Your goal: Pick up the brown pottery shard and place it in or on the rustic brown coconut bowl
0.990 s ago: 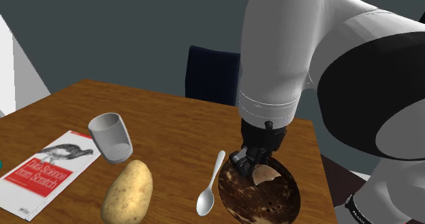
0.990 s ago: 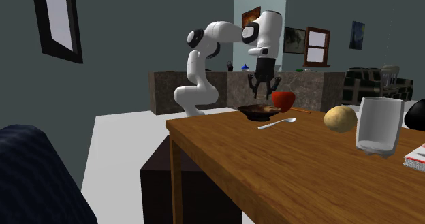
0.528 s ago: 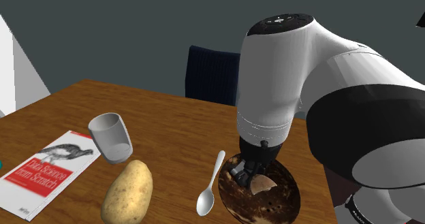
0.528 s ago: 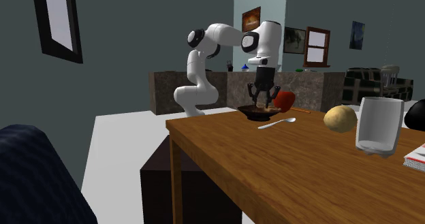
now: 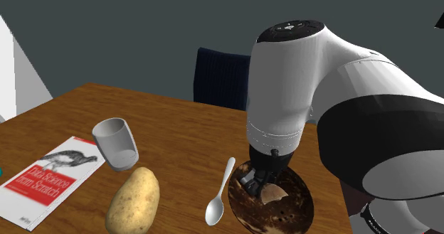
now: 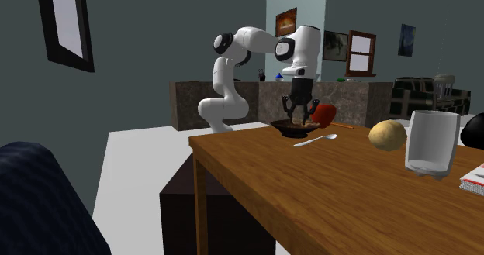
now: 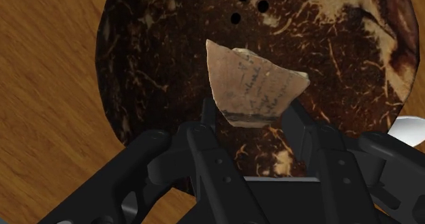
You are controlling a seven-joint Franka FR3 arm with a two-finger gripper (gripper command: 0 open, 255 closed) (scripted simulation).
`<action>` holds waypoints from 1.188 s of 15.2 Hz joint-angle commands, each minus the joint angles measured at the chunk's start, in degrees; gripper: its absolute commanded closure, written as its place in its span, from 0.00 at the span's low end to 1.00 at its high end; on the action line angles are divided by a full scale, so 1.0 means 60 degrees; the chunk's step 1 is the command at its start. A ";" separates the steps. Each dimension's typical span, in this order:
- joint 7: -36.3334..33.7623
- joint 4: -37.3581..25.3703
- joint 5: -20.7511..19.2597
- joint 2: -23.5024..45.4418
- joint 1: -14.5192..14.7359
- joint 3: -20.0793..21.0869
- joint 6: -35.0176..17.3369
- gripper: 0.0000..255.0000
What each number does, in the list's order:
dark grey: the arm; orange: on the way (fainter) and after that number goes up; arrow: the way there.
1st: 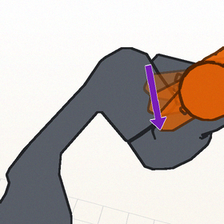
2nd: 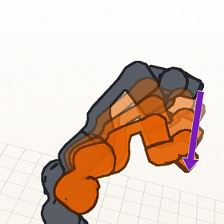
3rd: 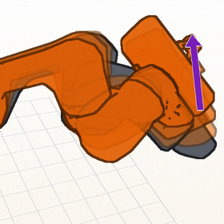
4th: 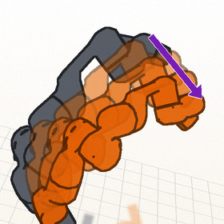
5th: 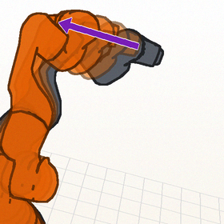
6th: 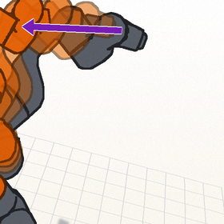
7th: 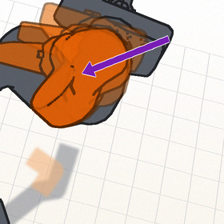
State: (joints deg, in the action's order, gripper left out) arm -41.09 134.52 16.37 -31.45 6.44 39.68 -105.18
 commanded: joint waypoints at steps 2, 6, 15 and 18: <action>0.0000 0.0000 0.0000 0.0000 0.0000 0.0000 0.0000 0.00; 0.0000 0.0000 0.0000 0.0000 0.0000 0.0000 0.0000 0.00; -0.0056 -0.1170 -0.0189 -0.0028 -0.0070 -0.0263 0.1198 0.00; -0.0055 -0.1168 -0.0188 -0.0029 -0.0070 -0.0263 0.1196 0.00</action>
